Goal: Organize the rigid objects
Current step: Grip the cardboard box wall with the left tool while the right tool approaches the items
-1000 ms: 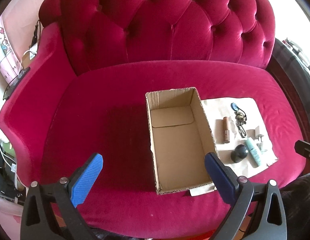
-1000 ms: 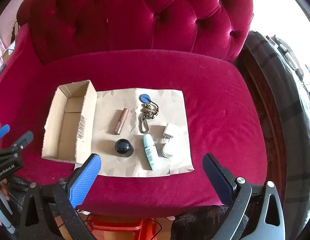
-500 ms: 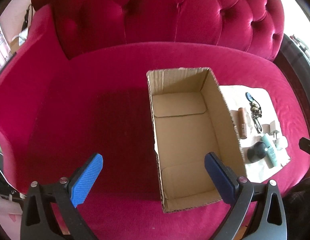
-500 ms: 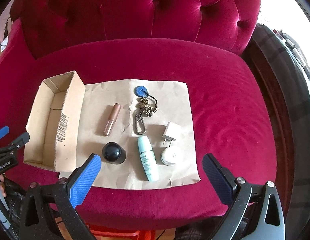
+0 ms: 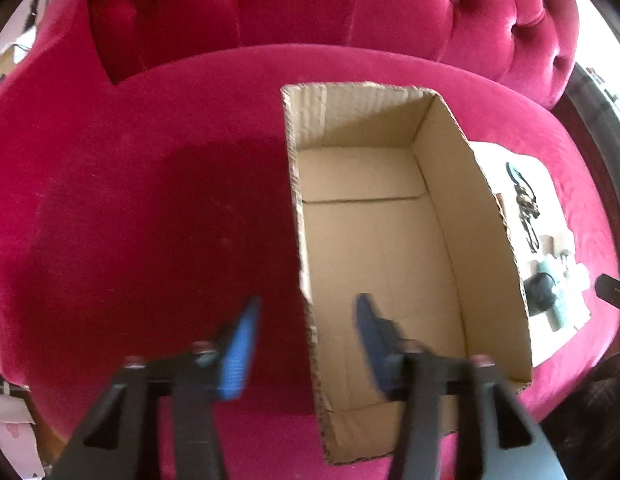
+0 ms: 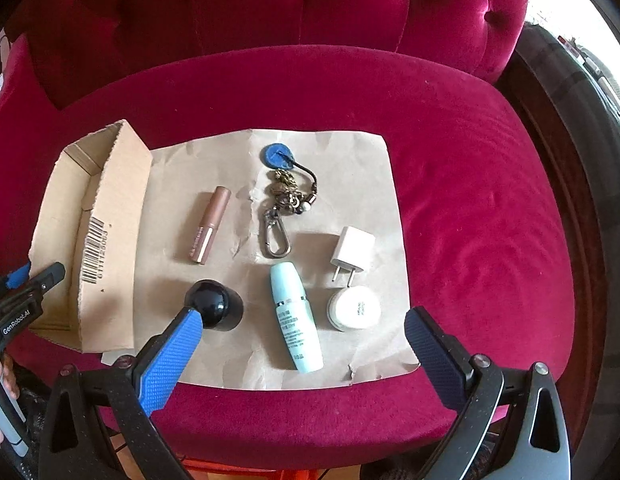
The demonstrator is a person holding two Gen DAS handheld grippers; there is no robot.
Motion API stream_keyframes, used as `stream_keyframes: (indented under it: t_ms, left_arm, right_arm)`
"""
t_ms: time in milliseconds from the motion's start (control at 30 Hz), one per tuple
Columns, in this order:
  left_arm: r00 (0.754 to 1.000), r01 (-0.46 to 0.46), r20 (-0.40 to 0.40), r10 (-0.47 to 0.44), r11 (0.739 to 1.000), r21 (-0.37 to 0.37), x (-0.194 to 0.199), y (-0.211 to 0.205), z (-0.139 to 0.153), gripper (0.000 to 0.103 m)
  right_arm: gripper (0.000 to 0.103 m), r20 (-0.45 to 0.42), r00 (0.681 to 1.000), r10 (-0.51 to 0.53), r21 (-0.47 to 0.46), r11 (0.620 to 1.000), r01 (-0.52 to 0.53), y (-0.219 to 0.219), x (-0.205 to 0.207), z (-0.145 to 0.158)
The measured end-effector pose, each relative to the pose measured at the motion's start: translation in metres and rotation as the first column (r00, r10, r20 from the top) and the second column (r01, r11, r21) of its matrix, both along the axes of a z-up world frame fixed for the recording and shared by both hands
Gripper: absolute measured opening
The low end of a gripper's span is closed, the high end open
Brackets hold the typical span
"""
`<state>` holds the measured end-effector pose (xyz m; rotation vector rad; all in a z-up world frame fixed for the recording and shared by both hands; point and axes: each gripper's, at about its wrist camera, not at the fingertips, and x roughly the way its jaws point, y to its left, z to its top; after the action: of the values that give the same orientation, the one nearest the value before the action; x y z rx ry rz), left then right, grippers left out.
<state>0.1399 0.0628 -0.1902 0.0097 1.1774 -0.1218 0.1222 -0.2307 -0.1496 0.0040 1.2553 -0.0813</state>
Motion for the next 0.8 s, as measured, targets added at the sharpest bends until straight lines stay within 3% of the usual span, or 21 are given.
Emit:
stream_keyframes:
  t_ms: [33,100,800]
  left_arm:
    - [1.0,0.008,-0.002,-0.008,1.0,0.001,0.0,-0.001,-0.001,0.01]
    - [1.0,0.011,0.004,-0.011,1.0,0.026,-0.001,-0.004,-0.003,0.006]
    - [1.0,-0.013,0.006,0.013,0.999,0.029,0.001,-0.009,-0.002,0.004]
  right_arm:
    - [0.103,-0.002,1.0,-0.003,0.002,1.0,0.003,-0.001,0.0,-0.001]
    - [0.103,-0.006,1.0,-0.01,0.004,1.0,0.01,-0.003,0.0,-0.003]
    - [0.103,-0.064,0.998,0.007,-0.03,0.999,-0.009,-0.007,-0.001,-0.025]
